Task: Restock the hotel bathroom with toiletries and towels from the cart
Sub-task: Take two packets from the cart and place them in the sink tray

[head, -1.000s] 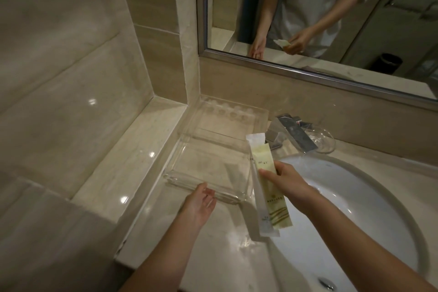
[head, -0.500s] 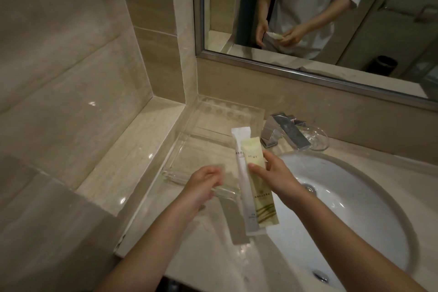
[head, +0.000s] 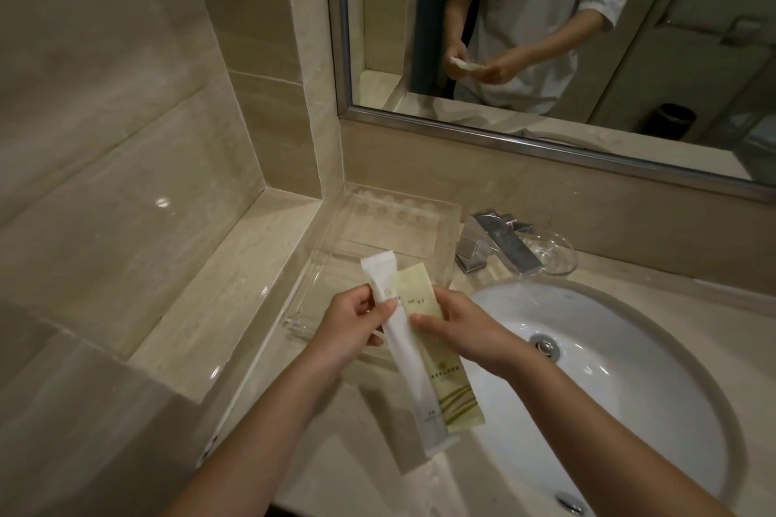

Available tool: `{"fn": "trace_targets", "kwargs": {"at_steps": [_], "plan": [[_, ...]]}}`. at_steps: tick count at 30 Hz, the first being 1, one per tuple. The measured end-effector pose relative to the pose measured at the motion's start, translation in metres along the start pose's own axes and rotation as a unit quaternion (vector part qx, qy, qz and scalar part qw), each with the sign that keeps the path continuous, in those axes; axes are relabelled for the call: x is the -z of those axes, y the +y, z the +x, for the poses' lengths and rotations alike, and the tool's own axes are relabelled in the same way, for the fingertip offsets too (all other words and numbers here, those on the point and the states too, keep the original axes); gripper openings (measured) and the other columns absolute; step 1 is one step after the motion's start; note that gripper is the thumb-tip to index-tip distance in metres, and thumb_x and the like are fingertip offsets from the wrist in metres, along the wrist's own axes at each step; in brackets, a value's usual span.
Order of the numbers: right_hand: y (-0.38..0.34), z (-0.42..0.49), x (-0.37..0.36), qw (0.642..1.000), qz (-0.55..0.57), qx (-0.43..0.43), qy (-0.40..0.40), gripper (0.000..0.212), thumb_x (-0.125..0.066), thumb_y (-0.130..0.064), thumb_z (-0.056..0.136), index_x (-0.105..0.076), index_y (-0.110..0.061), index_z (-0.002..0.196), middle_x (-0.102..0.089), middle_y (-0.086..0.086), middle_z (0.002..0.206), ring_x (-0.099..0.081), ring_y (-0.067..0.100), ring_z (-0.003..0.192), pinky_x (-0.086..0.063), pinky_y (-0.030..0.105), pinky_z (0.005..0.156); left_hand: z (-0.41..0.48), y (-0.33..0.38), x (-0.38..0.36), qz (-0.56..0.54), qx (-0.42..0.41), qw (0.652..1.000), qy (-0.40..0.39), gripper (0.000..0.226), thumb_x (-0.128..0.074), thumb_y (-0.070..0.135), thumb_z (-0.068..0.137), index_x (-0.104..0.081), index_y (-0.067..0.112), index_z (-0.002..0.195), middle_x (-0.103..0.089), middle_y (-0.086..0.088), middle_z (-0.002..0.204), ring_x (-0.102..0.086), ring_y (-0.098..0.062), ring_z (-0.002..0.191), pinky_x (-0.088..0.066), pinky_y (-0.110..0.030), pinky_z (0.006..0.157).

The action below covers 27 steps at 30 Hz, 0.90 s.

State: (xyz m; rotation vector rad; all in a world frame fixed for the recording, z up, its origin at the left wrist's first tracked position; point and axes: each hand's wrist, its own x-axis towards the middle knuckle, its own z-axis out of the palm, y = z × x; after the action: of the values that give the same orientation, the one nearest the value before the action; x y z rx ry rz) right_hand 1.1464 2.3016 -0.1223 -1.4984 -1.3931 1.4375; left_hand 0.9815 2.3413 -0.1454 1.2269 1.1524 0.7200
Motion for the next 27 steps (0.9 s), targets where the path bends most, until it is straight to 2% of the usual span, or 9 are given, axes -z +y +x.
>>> {"fn": "trace_targets", "kwargs": {"at_steps": [4, 7, 10, 12, 14, 17, 21, 24, 27], "plan": [[0.002, 0.000, 0.010, 0.997, 0.020, -0.019, 0.070, 0.017, -0.045, -0.009, 0.095, -0.056, -0.017, 0.105, -0.067, 0.007, 0.082, -0.063, 0.014, 0.061, -0.055, 0.026, 0.060, 0.007, -0.006, 0.007, -0.071, 0.023, 0.994, 0.081, 0.010, -0.056, 0.014, 0.091, -0.064, 0.017, 0.086, -0.068, -0.003, 0.085, -0.064, -0.011, 0.071, -0.052, -0.018, 0.051], [0.011, -0.001, 0.020, 0.996, -0.042, -0.021, 0.080, 0.014, -0.049, -0.014, 0.094, -0.062, -0.016, 0.100, -0.064, 0.000, 0.074, -0.053, 0.006, 0.055, -0.045, 0.021, 0.055, 0.011, -0.013, 0.018, -0.158, 0.053, 0.977, 0.129, 0.009, -0.056, 0.015, 0.091, -0.065, 0.014, 0.089, -0.068, -0.005, 0.086, -0.064, -0.014, 0.074, -0.053, -0.019, 0.053], [0.021, 0.003, 0.022, 0.991, -0.102, -0.052, 0.065, 0.011, -0.061, -0.023, 0.087, -0.068, -0.022, 0.078, -0.063, -0.009, 0.069, -0.051, 0.001, 0.057, -0.040, 0.021, 0.058, 0.014, -0.022, 0.024, -0.232, 0.078, 0.956, 0.161, 0.009, -0.058, 0.017, 0.090, -0.065, 0.012, 0.087, -0.069, -0.002, 0.082, -0.065, -0.012, 0.073, -0.053, -0.020, 0.053], [0.026, 0.008, 0.022, 0.987, -0.132, -0.071, 0.065, 0.008, -0.069, -0.027, 0.081, -0.070, -0.021, 0.077, -0.067, -0.004, 0.075, -0.058, 0.007, 0.066, -0.046, 0.024, 0.063, 0.017, -0.027, 0.025, -0.255, 0.089, 0.947, 0.173, 0.009, -0.058, 0.017, 0.090, -0.063, 0.011, 0.086, -0.068, -0.004, 0.083, -0.064, -0.014, 0.074, -0.054, -0.022, 0.056], [0.028, 0.014, 0.024, 0.982, -0.155, -0.083, 0.070, 0.014, -0.074, -0.030, 0.076, -0.068, -0.019, 0.080, -0.069, 0.001, 0.081, -0.062, 0.012, 0.074, -0.048, 0.024, 0.068, 0.020, -0.033, 0.026, -0.269, 0.099, 0.940, 0.187, 0.010, -0.058, 0.016, 0.090, -0.059, 0.009, 0.083, -0.064, -0.007, 0.084, -0.062, -0.016, 0.076, -0.053, -0.026, 0.061], [0.029, 0.023, 0.025, 0.982, -0.161, -0.078, 0.054, 0.017, -0.075, -0.027, 0.074, -0.062, -0.019, 0.068, -0.059, 0.002, 0.071, -0.053, 0.014, 0.068, -0.042, 0.028, 0.065, 0.025, -0.040, 0.030, -0.282, 0.108, 0.933, 0.197, 0.005, -0.057, 0.012, 0.090, -0.057, 0.007, 0.089, -0.062, -0.010, 0.090, -0.062, -0.018, 0.077, -0.053, -0.026, 0.061], [0.037, 0.035, 0.025, 0.981, -0.173, -0.086, 0.032, 0.017, -0.072, -0.022, 0.075, -0.060, -0.016, 0.065, -0.056, 0.002, 0.068, -0.051, 0.015, 0.067, -0.042, 0.031, 0.066, 0.035, -0.051, 0.039, -0.221, 0.089, 0.939, 0.248, 0.030, -0.062, 0.005, 0.085, -0.045, 0.013, 0.109, -0.064, -0.010, 0.095, -0.065, -0.018, 0.078, -0.055, -0.027, 0.059], [0.051, 0.043, 0.023, 0.975, -0.195, -0.105, 0.036, 0.016, -0.070, -0.020, 0.075, -0.059, -0.016, 0.064, -0.057, 0.001, 0.067, -0.052, 0.013, 0.065, -0.042, 0.027, 0.063, 0.046, -0.065, 0.049, -0.092, 0.043, 0.950, 0.296, 0.036, -0.065, 0.003, 0.082, -0.043, 0.017, 0.107, -0.062, -0.014, 0.099, -0.062, -0.023, 0.078, -0.048, -0.027, 0.062], [0.065, 0.055, 0.016, 0.968, -0.216, -0.119, 0.053, 0.015, -0.069, -0.019, 0.075, -0.059, -0.018, 0.063, -0.059, -0.003, 0.063, -0.053, 0.010, 0.061, -0.041, 0.022, 0.057, 0.058, -0.078, 0.055, 0.048, -0.004, 0.951, 0.305, 0.038, -0.067, 0.001, 0.078, -0.044, 0.018, 0.103, -0.060, -0.013, 0.100, -0.061, -0.024, 0.079, -0.042, -0.014, 0.054]]}}
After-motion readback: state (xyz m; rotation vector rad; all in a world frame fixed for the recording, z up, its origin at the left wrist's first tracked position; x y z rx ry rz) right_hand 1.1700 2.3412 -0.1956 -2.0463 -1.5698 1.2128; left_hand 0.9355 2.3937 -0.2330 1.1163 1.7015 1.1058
